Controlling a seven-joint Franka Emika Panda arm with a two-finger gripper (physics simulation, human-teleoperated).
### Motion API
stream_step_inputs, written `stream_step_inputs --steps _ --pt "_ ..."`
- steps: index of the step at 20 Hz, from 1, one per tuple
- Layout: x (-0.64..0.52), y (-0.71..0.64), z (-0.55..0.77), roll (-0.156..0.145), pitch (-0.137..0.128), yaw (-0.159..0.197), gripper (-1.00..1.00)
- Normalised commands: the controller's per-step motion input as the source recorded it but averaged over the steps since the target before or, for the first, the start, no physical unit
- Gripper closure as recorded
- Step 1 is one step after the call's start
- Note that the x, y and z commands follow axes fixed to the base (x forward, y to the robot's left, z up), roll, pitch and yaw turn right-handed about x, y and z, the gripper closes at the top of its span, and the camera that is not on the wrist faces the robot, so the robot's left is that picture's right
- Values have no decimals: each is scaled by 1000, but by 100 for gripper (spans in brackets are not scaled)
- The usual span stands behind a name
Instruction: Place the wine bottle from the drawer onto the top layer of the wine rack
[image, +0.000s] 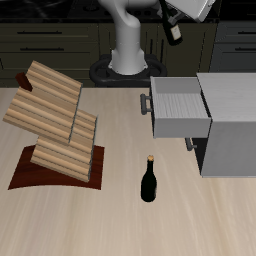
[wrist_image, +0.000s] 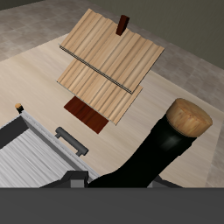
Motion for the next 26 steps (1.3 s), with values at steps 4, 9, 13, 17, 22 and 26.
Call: stream_step_inputs --steps 4,9,13,17,22,26 --pt "-28 149 15 55 -15 -6 100" --pt "16 133 -43 84 -12 5 100" --pt "37 189 -25 145 5 14 100" --pt "1 101 7 67 -5 24 100" --pt "22 147 9 108 -6 82 100" --pt "106 32 -6 19 8 38 100"
